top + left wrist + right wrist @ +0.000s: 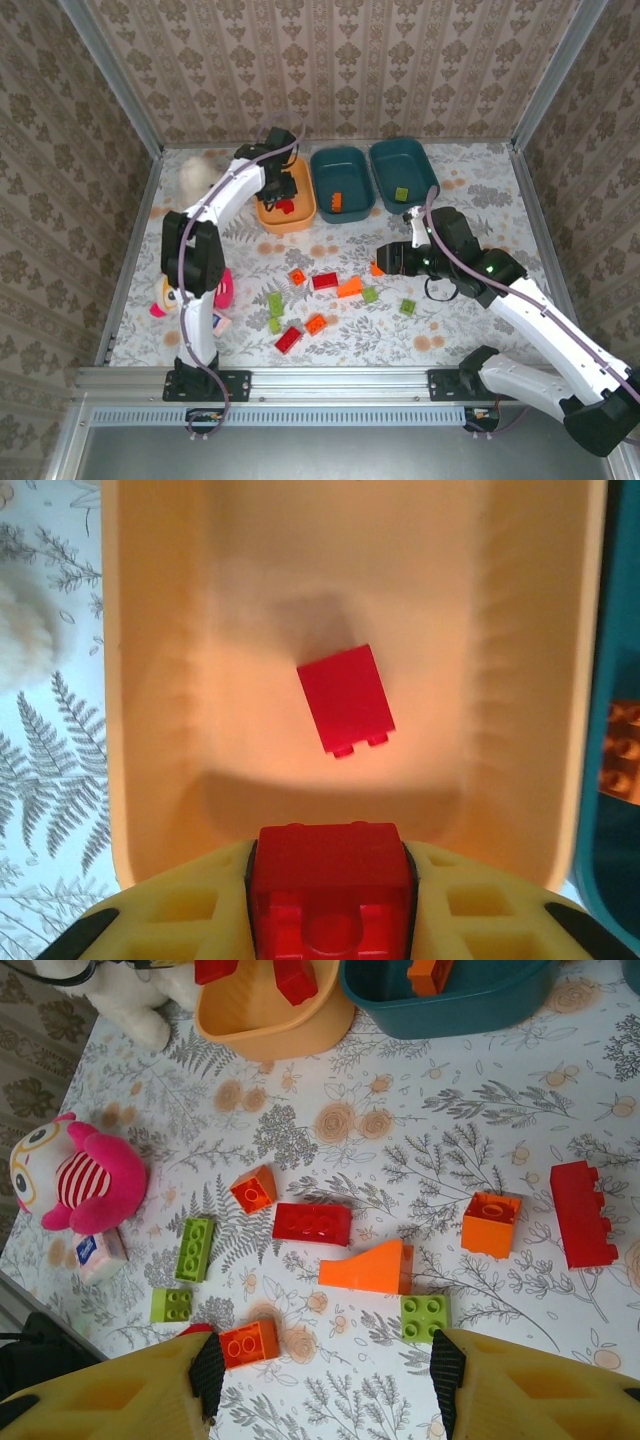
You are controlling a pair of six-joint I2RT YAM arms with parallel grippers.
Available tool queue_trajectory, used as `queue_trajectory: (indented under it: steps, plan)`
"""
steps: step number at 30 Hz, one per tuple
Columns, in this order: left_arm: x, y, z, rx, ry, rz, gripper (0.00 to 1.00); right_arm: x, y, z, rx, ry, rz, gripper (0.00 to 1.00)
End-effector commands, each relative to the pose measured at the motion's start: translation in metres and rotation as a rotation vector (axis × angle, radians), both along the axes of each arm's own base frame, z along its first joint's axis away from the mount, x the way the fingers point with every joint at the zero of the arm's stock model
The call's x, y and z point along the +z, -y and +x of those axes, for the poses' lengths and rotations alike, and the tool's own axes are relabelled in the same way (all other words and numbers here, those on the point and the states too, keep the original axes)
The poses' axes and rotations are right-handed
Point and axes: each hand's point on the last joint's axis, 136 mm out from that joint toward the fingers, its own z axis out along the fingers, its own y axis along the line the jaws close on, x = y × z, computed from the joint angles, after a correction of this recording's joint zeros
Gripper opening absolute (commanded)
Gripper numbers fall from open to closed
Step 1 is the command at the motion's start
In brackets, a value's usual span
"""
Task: Sort the legos into containers by color
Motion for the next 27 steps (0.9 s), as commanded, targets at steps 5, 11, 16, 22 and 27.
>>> queue_trajectory:
  steps: [5,11,16,22,27]
  plan:
    - [-0.035,-0.008,-0.005,-0.076,-0.113,0.149,0.23,0.016,-0.009,0.008,0.021,0.042,0.028,0.60]
    - [-0.052,-0.010,-0.004,-0.070,-0.156,0.182,0.23,0.020,-0.013,0.012,0.019,0.048,0.039,0.60]
    - [-0.058,-0.010,-0.007,-0.076,-0.174,0.183,0.26,0.020,-0.016,0.017,0.021,0.046,0.038,0.60]
    - [-0.044,-0.007,-0.005,-0.077,-0.154,0.167,0.51,0.036,-0.025,0.029,0.025,0.065,0.050,0.61]
    - [0.002,-0.003,0.004,-0.072,-0.054,0.120,0.63,0.055,-0.036,0.040,0.039,0.088,0.054,0.63]
